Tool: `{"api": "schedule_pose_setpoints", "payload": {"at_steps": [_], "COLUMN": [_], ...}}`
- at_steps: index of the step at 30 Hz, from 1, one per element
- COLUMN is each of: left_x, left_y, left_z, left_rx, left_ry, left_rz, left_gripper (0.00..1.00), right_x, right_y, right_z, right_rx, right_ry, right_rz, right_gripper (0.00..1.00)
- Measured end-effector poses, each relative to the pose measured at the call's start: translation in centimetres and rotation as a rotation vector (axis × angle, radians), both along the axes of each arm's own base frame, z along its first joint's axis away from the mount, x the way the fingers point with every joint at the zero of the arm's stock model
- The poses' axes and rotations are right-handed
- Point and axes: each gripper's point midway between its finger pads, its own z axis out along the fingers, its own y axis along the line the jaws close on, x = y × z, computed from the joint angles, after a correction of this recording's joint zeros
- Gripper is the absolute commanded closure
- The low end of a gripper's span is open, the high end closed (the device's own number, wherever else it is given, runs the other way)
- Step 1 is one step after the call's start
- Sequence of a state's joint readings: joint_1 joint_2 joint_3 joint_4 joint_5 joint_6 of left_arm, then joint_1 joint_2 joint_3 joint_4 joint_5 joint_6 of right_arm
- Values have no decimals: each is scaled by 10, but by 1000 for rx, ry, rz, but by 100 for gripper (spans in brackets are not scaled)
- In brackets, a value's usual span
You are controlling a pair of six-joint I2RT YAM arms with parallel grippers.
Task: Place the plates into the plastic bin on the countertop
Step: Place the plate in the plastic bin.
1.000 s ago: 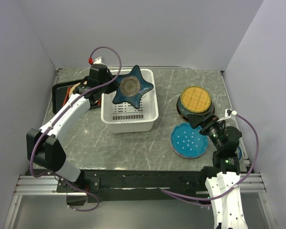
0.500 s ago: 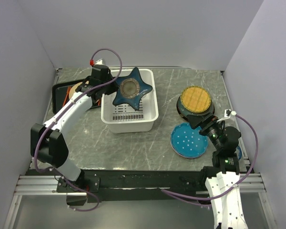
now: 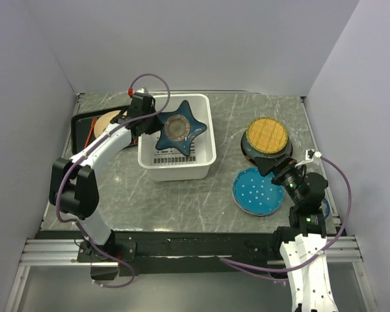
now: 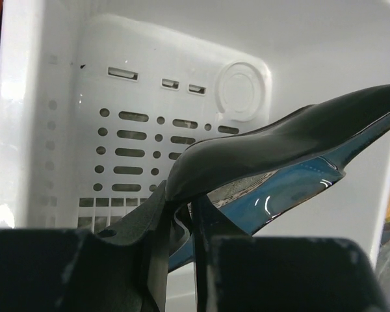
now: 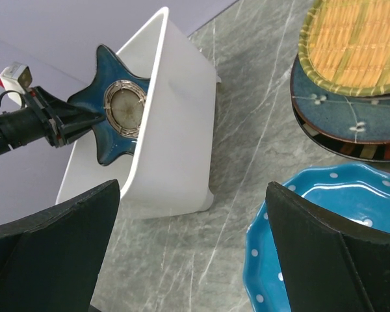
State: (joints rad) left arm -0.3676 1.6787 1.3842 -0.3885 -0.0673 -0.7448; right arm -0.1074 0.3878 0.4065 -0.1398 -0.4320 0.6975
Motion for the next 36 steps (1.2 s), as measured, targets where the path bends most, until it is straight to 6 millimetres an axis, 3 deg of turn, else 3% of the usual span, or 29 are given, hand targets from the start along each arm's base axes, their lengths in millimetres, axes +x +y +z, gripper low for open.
{"api": "schedule_pose_setpoints", "payload": {"at_steps": [16,36], "left_x": [-1,4], "left_y": [2,7], "left_z": [-47,-62], "left_rx": [39,7], "left_ry": [113,153], "left_rz": [-5,-9], "left_gripper": [99,89], "right_x": [0,0], "right_y": [-1,-1], "right_z": [-5,-6], "right_rx": [-9,-10], "right_ry": [10,12], "right_rz": [0,0], "right_gripper": [0,0]}}
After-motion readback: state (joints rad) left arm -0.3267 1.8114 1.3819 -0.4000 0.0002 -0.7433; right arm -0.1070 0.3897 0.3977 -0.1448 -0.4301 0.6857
